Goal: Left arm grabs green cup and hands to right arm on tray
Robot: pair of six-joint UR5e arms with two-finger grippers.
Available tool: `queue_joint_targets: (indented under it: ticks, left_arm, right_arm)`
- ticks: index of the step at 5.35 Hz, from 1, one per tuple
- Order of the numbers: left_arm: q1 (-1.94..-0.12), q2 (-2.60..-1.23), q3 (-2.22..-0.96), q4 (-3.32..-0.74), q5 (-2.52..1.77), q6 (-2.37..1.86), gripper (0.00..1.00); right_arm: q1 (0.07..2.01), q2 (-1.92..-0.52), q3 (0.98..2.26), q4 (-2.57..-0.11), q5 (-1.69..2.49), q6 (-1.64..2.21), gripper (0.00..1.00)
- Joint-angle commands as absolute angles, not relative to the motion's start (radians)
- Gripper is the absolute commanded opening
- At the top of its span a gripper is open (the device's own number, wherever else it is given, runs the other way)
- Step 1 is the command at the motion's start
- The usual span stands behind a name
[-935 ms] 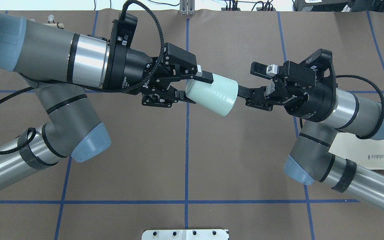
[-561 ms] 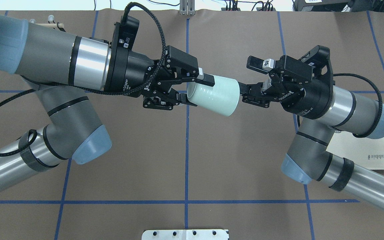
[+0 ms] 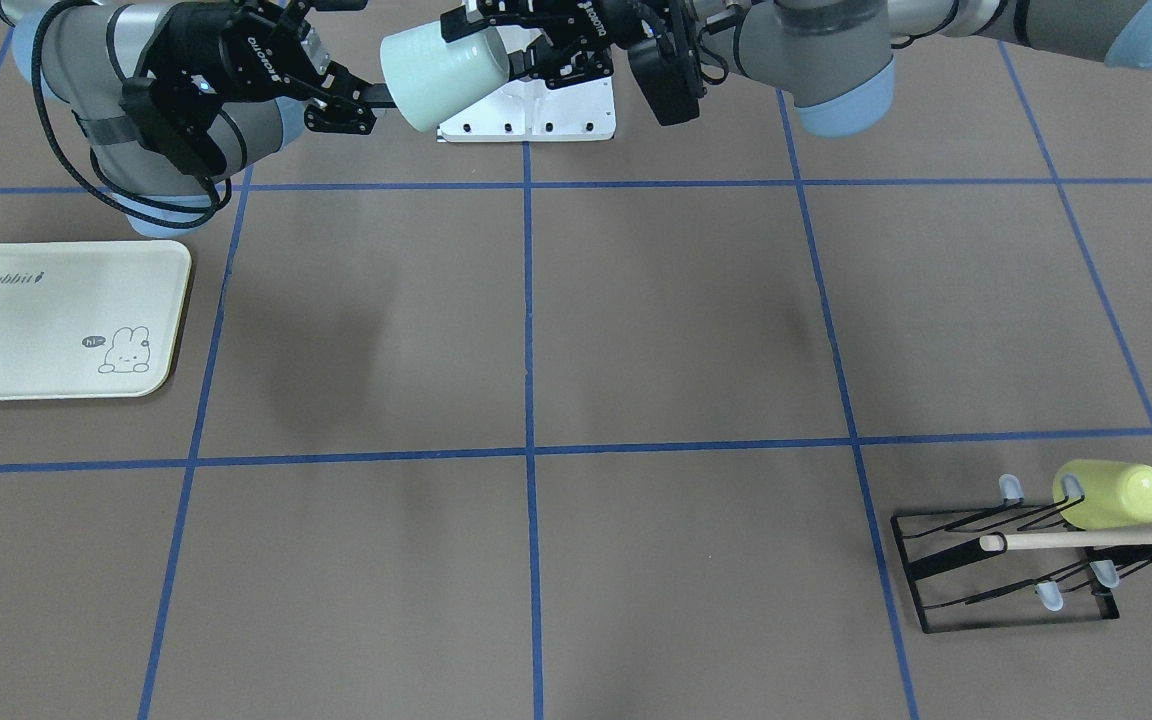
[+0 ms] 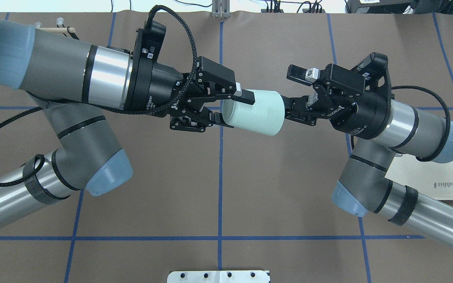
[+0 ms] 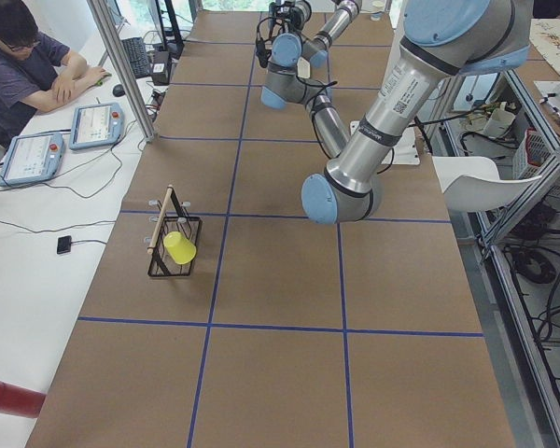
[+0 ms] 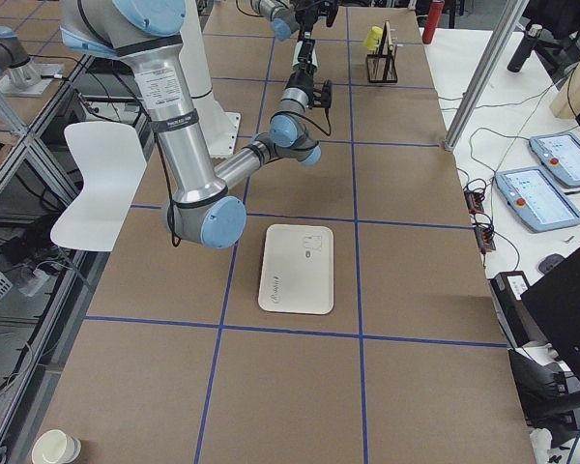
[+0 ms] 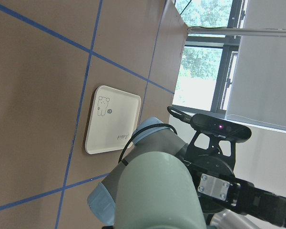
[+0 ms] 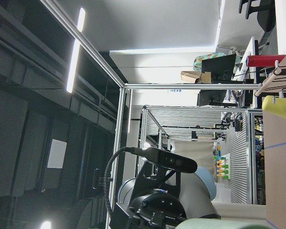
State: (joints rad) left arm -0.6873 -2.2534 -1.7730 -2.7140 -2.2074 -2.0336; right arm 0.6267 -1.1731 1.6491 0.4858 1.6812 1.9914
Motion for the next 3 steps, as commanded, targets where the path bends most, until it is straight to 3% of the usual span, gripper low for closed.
queue_joint_targets:
  ticks: [1,3]
  left_arm:
    - [-0.687,-2.253,-1.773,-2.714,-2.207,-2.033,0.01]
    - [-0.687,-2.253,-1.773,-2.714,-2.207,-2.033,0.01]
  right_arm:
    - [0.635,-1.181,1.672,0.479,1.733,1.993,0.73]
    - [0.649,-1.181,1.689,0.443,1.807,1.991,0.36]
